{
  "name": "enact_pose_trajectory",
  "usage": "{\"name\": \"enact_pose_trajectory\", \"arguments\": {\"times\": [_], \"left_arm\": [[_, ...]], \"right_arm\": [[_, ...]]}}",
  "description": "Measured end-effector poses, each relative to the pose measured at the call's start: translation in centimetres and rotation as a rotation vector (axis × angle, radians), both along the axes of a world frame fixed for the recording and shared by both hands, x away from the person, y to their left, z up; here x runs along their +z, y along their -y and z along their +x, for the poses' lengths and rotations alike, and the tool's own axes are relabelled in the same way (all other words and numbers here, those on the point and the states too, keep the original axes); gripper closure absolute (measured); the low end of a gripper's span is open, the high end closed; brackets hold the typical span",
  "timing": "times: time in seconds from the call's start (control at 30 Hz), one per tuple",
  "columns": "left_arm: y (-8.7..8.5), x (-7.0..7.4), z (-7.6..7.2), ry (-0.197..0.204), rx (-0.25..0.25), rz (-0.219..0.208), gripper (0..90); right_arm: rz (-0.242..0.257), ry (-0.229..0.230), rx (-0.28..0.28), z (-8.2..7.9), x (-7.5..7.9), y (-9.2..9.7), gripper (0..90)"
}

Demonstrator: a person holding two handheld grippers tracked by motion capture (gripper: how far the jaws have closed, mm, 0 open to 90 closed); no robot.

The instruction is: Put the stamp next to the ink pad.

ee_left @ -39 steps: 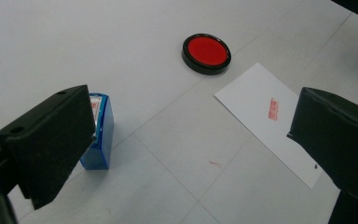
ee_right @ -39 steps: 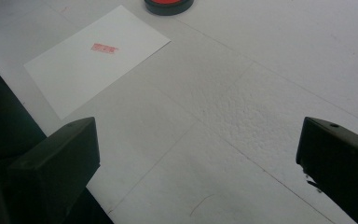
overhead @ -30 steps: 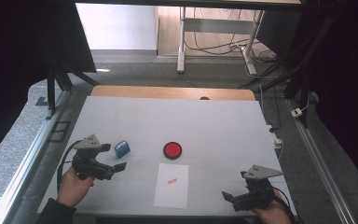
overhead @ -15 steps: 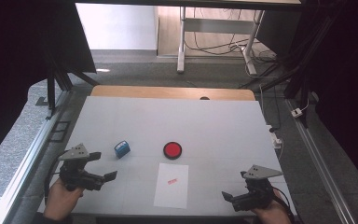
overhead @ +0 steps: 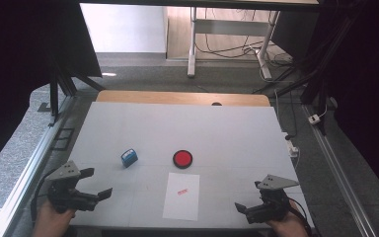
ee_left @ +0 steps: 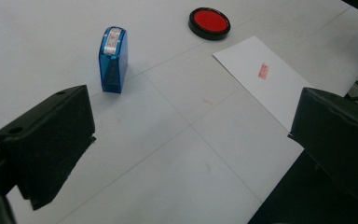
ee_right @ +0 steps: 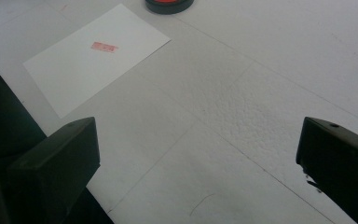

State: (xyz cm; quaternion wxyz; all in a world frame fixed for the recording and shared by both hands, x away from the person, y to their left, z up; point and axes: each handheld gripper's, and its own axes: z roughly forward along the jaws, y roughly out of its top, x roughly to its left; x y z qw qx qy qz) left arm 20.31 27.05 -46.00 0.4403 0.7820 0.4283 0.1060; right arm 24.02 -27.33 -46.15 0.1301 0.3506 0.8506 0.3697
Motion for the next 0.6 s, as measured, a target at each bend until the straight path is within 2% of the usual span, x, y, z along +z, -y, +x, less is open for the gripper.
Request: {"name": "enact_pose_trajectory", "arguments": {"times": [0.37,0.6], "left_arm": [[-1.9,-0.4,-1.6,-0.014,0.064,-0.001,0.0],[-2.6,-1.0,-2.1,-0.038,0.081,-0.007,0.0]], "right_arm": [[-0.004,-0.002,0.0,0.0,0.0,0.0,0.0],[-0.005,-0.002,0.0,0.0,0.0,0.0,0.0]]}}
